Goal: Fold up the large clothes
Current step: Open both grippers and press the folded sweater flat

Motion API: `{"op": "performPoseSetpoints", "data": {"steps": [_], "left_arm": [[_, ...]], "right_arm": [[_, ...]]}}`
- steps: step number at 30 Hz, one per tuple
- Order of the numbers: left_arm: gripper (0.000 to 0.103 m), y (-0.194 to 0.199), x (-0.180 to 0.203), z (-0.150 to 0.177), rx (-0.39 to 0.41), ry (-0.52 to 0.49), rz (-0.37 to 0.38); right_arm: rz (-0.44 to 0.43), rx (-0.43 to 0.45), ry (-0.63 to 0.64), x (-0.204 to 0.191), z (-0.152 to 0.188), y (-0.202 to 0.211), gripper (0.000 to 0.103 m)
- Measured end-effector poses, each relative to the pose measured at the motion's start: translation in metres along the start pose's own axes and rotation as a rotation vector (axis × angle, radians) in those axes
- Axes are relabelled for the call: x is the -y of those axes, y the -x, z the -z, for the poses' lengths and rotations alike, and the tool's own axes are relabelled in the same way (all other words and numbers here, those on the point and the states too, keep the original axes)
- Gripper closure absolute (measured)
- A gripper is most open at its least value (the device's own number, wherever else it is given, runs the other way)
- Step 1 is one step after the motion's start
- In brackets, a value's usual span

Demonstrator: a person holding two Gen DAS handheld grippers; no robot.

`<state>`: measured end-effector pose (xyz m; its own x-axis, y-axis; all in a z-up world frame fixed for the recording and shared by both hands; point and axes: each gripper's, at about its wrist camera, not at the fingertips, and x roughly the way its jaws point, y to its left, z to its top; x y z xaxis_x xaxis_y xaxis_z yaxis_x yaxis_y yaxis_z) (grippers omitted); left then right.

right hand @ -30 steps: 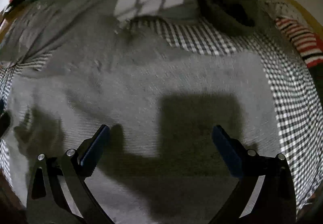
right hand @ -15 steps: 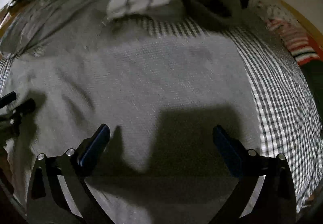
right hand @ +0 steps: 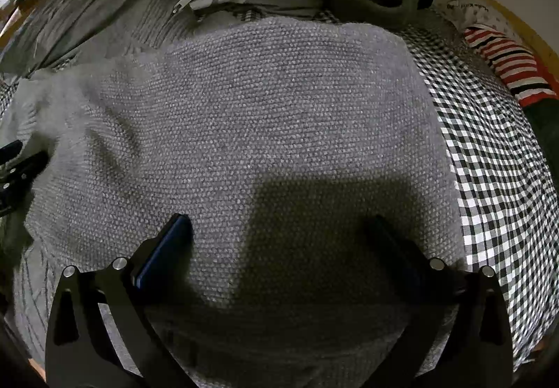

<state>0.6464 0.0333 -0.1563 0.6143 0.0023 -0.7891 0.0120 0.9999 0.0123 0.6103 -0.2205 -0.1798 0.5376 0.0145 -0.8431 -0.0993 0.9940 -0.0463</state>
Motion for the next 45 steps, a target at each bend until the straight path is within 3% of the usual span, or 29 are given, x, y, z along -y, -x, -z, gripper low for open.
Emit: {"op": "performPoseSetpoints", "data": {"steps": [3, 5, 7, 22, 29, 34, 39, 45], "left_arm": [[0.005, 0.019, -0.003, 0.005, 0.024, 0.018, 0.020], [0.005, 0.029, -0.002, 0.015, 0.041, -0.007, -0.005], [0.005, 0.022, 0.000, 0.022, 0.025, -0.043, -0.025], [0.005, 0.016, -0.002, 0.024, 0.038, -0.031, -0.021], [0.005, 0.043, -0.007, 0.045, 0.020, 0.009, -0.019], [0.005, 0.029, 0.002, 0.058, 0.031, -0.068, -0.087], [0.005, 0.031, -0.002, 0.058, 0.026, -0.061, -0.071], [0.005, 0.054, -0.007, 0.076, 0.008, -0.021, -0.030]], "right_arm": [[0.020, 0.042, -0.011, 0.002, 0.007, 0.018, 0.003], [0.026, 0.036, -0.006, 0.004, 0.011, 0.016, 0.003], [0.017, 0.034, 0.000, 0.005, 0.018, 0.008, 0.003], [0.005, 0.044, -0.007, 0.005, 0.015, 0.003, 0.002], [-0.004, 0.044, -0.023, -0.002, 0.028, 0.038, 0.003], [-0.002, 0.029, -0.015, -0.007, 0.036, 0.020, 0.003], [-0.009, 0.039, -0.009, -0.005, 0.035, 0.019, 0.002], [0.001, 0.118, 0.026, -0.003, 0.063, 0.061, 0.003]]}}
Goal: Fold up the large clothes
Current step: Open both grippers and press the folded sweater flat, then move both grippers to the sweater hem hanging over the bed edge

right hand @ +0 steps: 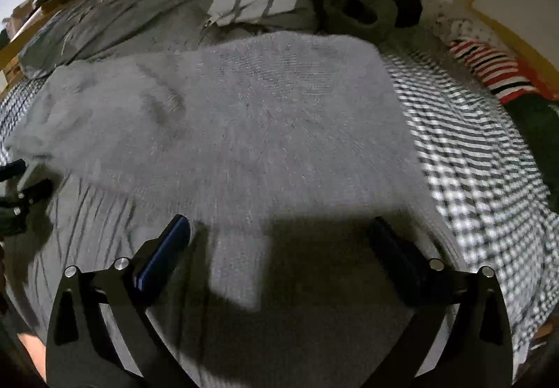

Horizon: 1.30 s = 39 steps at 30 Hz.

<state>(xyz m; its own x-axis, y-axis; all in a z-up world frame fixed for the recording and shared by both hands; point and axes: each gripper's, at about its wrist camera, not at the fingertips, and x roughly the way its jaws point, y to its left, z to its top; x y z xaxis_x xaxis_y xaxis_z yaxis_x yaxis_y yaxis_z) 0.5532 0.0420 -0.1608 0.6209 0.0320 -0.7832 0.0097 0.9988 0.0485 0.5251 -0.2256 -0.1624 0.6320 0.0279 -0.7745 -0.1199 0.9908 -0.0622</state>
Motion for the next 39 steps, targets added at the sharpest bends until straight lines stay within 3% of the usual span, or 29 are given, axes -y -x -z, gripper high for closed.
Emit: {"op": "performPoseSetpoints", "data": {"steps": [3, 8, 11, 18, 23, 30, 34, 39], "left_arm": [[0.005, 0.018, -0.004, 0.018, 0.027, -0.002, -0.001], [0.005, 0.038, -0.006, 0.052, 0.082, -0.058, 0.003], [0.005, 0.046, -0.014, 0.073, 0.092, -0.029, 0.020], [0.005, 0.076, -0.019, 0.120, 0.101, -0.022, 0.031], [0.005, 0.087, -0.021, 0.159, 0.062, 0.002, 0.126], [0.005, 0.094, -0.039, 0.203, 0.085, 0.119, 0.240], [0.005, 0.085, -0.054, 0.231, 0.100, 0.171, 0.365], [0.005, 0.077, -0.071, 0.251, 0.159, 0.158, 0.345]], "right_arm": [[0.001, 0.031, 0.004, 0.010, 0.021, 0.020, 0.003], [0.007, -0.007, -0.014, 0.032, 0.043, 0.026, 0.003], [-0.021, -0.007, -0.071, 0.043, 0.056, 0.033, 0.003], [-0.041, -0.007, -0.051, 0.035, 0.084, 0.053, 0.003], [-0.074, 0.011, -0.037, 0.034, 0.101, 0.072, 0.003], [-0.098, 0.020, -0.065, 0.046, 0.135, 0.082, 0.003], [-0.117, 0.033, -0.096, 0.059, 0.158, 0.085, 0.003], [-0.156, 0.039, -0.130, 0.070, 0.180, 0.085, 0.003]]}}
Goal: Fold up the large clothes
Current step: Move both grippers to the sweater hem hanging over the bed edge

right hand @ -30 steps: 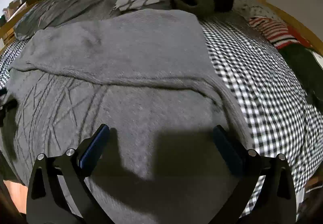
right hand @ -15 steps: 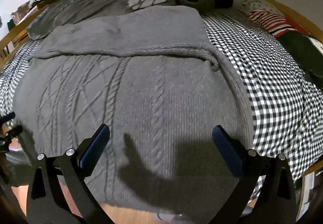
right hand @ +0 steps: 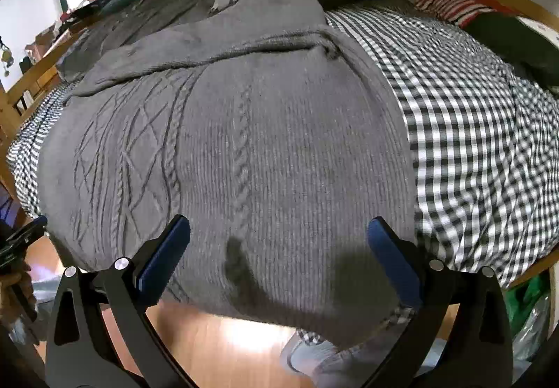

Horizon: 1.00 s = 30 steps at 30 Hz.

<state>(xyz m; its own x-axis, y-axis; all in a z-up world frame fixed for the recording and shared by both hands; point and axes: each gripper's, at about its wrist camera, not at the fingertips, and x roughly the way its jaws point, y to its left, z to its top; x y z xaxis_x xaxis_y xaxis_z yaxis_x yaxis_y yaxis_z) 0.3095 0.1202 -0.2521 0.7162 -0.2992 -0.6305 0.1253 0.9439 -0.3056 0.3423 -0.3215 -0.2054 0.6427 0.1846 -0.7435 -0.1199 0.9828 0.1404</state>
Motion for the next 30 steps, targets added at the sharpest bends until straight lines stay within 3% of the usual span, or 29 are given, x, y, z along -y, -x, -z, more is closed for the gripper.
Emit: {"op": "performPoseSetpoints", "data": {"steps": [6, 13, 18, 21, 26, 30], "left_arm": [[0.005, -0.003, -0.016, 0.012, -0.020, -0.010, -0.074], [0.005, 0.006, -0.029, 0.015, 0.018, 0.147, 0.062], [0.007, 0.010, -0.032, 0.007, 0.021, 0.207, 0.084], [0.024, 0.015, -0.029, -0.010, 0.026, 0.182, 0.096], [0.067, 0.016, -0.032, -0.020, -0.040, 0.184, 0.048], [0.070, 0.035, -0.041, -0.027, -0.008, 0.225, 0.057]], "right_arm": [[-0.011, -0.010, 0.031, 0.000, 0.021, 0.000, 0.003], [-0.019, 0.007, 0.039, 0.008, 0.031, 0.007, 0.003], [-0.010, 0.045, -0.023, 0.031, 0.032, 0.013, 0.003], [-0.010, 0.052, -0.052, 0.041, 0.033, 0.014, 0.003], [-0.048, 0.039, -0.085, 0.050, 0.034, 0.010, 0.003], [-0.004, 0.067, -0.059, 0.052, 0.035, 0.016, 0.003]]}}
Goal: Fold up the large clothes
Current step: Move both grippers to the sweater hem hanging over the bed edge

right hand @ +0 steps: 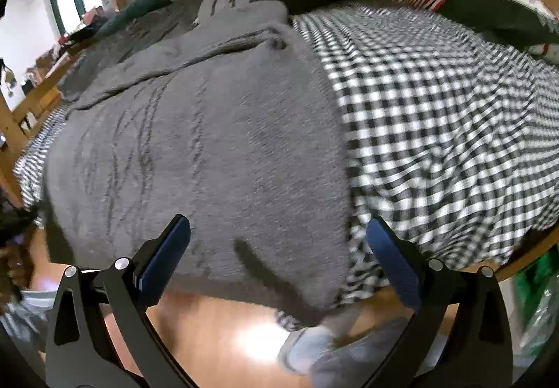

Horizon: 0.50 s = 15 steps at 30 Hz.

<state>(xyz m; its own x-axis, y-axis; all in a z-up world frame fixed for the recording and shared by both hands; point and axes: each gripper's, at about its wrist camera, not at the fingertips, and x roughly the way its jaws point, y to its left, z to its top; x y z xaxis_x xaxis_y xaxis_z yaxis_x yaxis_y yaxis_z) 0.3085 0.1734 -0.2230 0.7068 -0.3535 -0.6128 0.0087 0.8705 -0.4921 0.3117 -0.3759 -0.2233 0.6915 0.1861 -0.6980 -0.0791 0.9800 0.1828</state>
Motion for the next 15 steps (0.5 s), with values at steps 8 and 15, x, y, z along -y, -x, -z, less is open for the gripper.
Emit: {"op": "performPoseSetpoints", "data": {"steps": [8, 15], "left_arm": [[0.094, 0.023, 0.031, -0.011, -0.017, -0.096, 0.099], [0.009, 0.036, 0.011, -0.007, 0.085, -0.007, -0.063]], "right_arm": [[-0.238, -0.006, -0.094, 0.040, -0.004, -0.034, 0.003], [-0.305, 0.004, 0.008, 0.027, -0.009, -0.029, 0.008]]}}
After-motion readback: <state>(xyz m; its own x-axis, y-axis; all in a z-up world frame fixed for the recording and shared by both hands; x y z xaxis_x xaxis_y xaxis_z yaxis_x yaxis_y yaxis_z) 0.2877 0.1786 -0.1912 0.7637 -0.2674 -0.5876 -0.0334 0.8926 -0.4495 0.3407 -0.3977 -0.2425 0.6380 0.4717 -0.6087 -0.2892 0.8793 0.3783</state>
